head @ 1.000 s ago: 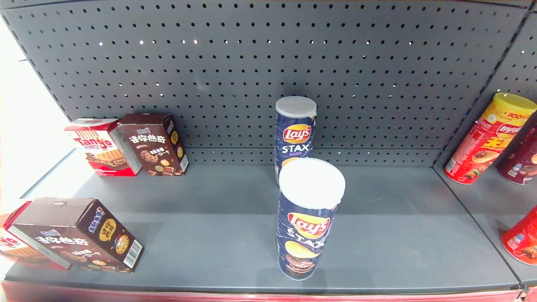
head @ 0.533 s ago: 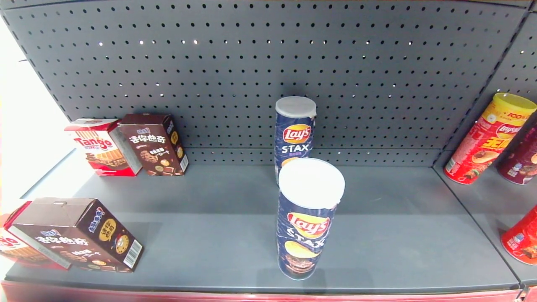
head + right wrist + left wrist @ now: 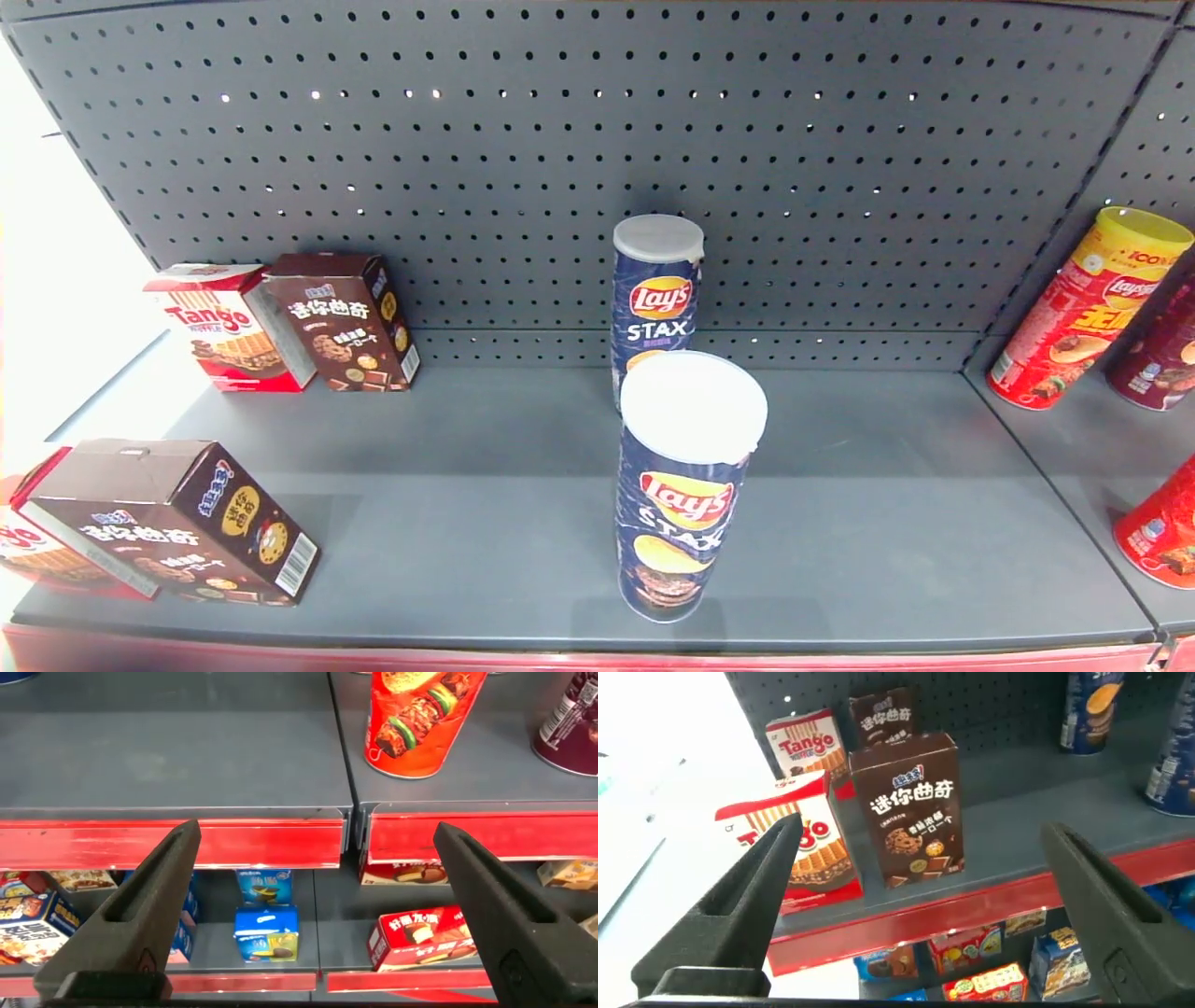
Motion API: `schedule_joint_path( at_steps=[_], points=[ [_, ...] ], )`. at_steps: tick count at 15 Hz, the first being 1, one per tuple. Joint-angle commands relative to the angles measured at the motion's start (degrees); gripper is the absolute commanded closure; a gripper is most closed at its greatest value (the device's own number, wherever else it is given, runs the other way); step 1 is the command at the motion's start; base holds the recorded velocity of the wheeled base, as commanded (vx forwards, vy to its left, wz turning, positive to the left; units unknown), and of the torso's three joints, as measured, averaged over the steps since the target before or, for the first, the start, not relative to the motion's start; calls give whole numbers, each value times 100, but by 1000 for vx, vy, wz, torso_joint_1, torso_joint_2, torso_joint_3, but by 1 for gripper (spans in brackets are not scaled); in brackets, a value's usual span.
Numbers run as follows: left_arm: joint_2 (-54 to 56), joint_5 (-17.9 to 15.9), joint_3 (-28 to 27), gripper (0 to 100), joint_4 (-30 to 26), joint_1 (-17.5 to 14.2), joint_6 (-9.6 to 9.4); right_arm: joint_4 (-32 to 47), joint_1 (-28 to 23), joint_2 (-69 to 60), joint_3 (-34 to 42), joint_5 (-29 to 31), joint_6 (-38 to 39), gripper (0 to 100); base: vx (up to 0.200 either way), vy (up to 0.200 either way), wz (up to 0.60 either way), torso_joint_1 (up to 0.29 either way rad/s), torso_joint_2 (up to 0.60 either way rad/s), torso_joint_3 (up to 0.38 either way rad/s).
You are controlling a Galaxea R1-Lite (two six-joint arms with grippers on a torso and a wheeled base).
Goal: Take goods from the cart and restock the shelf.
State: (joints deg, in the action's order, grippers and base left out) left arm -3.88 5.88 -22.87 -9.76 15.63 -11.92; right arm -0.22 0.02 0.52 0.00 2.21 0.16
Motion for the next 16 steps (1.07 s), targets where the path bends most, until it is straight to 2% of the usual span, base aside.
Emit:
schedule_joint_path(
  at_steps=[1,2,3,4,5,6,7,10,13,14,15,16],
  points=[
    [-1027,-289,309,0,502,-1150,164,-4,-2,9,0,-1,2,0,0,0,0,0,0,0],
    [-676,-544,898,0,722,-1580,225,-4,-2,9,0,-1,2,0,0,0,0,0,0,0],
    [-201,-799,1487,0,1161,-1800,243,-4,6,9,0,-1,2,0,0,0,0,0,0,0],
    [1,-983,2225,0,1838,-1835,252,-4,-2,9,0,-1,2,0,0,0,0,0,0,0],
    [-25,-1115,2287,0,1855,-1835,234,-4,6,9,0,-1,2,0,0,0,0,0,0,0],
    [10,-1159,2287,0,1390,-1765,234,-4,6,9,0,-1,2,0,0,0,0,0,0,0],
    [203,-1168,2287,0,1337,-1457,322,-4,-2,9,0,-1,2,0,0,0,0,0,0,0],
    [361,-1159,2287,0,1372,-1554,480,-4,6,9,0,-1,2,0,0,0,0,0,0,0],
    [361,-1159,2287,0,1372,-1554,507,-4,-2,9,0,-1,2,0,0,0,0,0,0,0],
    [361,-1238,2287,0,1372,-1554,603,-4,-2,9,0,-1,2,0,0,0,0,0,0,0],
    [361,-1141,2287,0,1363,-1572,612,-4,6,9,0,-1,2,0,0,0,0,0,0,0],
    [370,-535,2287,0,1179,-1580,612,-4,-2,9,0,-1,2,0,0,0,0,0,0,0]
  ],
)
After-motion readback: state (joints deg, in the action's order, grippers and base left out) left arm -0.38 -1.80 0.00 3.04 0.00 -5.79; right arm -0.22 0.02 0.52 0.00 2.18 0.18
